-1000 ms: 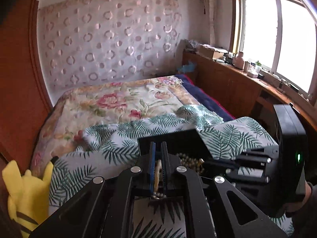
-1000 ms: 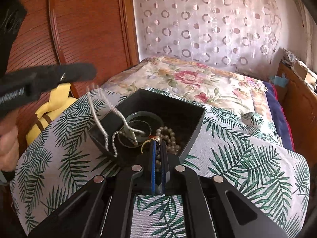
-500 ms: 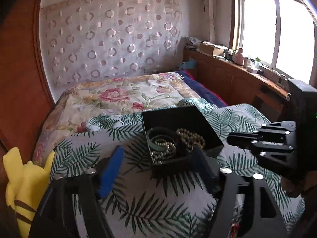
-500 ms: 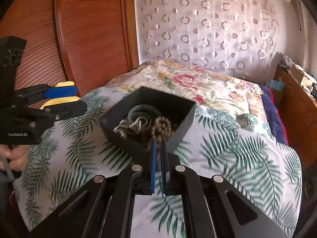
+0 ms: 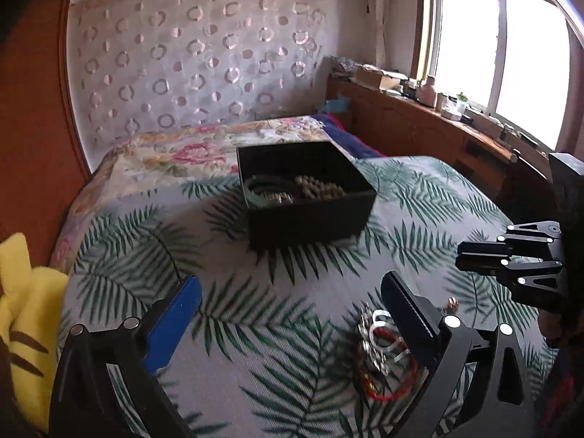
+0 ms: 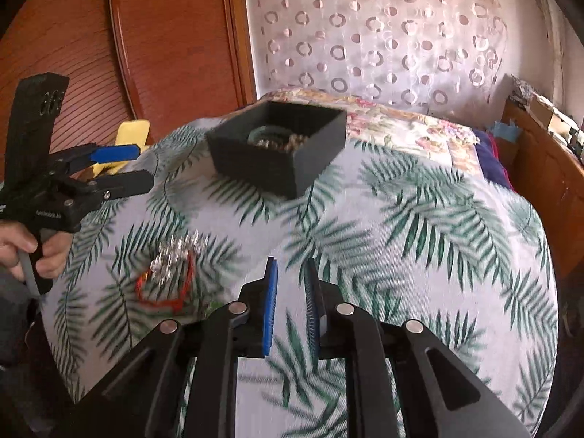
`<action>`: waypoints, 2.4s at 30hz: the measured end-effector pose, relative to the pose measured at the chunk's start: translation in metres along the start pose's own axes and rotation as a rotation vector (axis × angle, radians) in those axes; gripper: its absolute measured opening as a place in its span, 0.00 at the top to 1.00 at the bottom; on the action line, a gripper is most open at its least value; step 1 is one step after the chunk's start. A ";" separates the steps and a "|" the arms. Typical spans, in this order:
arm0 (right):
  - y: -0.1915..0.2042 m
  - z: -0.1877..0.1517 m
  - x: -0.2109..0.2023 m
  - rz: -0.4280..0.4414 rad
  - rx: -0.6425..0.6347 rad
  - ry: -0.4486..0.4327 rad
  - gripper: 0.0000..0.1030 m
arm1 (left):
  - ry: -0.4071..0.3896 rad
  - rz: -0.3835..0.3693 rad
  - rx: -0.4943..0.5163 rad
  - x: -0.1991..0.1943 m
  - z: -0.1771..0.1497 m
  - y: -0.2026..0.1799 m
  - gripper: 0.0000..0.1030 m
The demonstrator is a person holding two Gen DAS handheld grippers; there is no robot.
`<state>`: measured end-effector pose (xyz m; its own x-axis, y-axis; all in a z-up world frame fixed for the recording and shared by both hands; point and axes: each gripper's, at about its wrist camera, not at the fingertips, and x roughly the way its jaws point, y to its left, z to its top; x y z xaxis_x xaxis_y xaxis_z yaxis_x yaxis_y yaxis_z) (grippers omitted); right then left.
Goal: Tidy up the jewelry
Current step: 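Move both open grippers back over the remaining jewelry pile, then grasp the silver hairpins from the pile with the left gripper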
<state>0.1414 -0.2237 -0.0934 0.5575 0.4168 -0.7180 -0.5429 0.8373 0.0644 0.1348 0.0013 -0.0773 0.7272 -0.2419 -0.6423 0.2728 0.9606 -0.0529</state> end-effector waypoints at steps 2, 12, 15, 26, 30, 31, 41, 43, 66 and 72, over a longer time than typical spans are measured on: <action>0.006 -0.008 0.000 0.003 -0.016 0.019 0.84 | 0.014 -0.001 0.003 0.000 -0.007 -0.002 0.08; 0.023 -0.024 0.009 0.002 -0.069 0.080 0.84 | 0.060 -0.021 0.023 0.002 -0.025 -0.010 0.08; 0.025 -0.025 0.013 0.004 -0.072 0.098 0.84 | 0.070 -0.032 0.026 0.002 -0.028 -0.012 0.08; 0.030 -0.025 0.015 -0.009 -0.101 0.092 0.84 | 0.091 -0.040 0.033 0.005 -0.030 -0.016 0.08; 0.028 -0.026 0.010 -0.019 -0.099 0.079 0.85 | 0.096 -0.040 0.035 0.008 -0.030 -0.020 0.08; 0.027 -0.026 0.009 -0.019 -0.093 0.073 0.85 | 0.097 -0.042 0.036 0.008 -0.029 -0.021 0.08; 0.016 -0.032 -0.003 -0.026 -0.051 0.047 0.84 | 0.134 -0.091 0.060 0.022 -0.026 -0.038 0.40; 0.016 -0.033 -0.005 -0.027 -0.048 0.042 0.84 | 0.144 -0.100 0.059 0.025 -0.026 -0.040 0.51; 0.017 -0.033 -0.008 -0.017 -0.046 0.035 0.84 | 0.074 -0.048 0.032 0.005 -0.021 -0.030 0.89; 0.019 -0.031 -0.008 -0.015 -0.050 0.034 0.84 | 0.055 -0.005 0.024 0.003 -0.016 -0.021 0.90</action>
<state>0.1072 -0.2217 -0.1077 0.5446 0.3910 -0.7420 -0.5655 0.8245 0.0195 0.1213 -0.0178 -0.0905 0.6902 -0.2383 -0.6833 0.2919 0.9557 -0.0383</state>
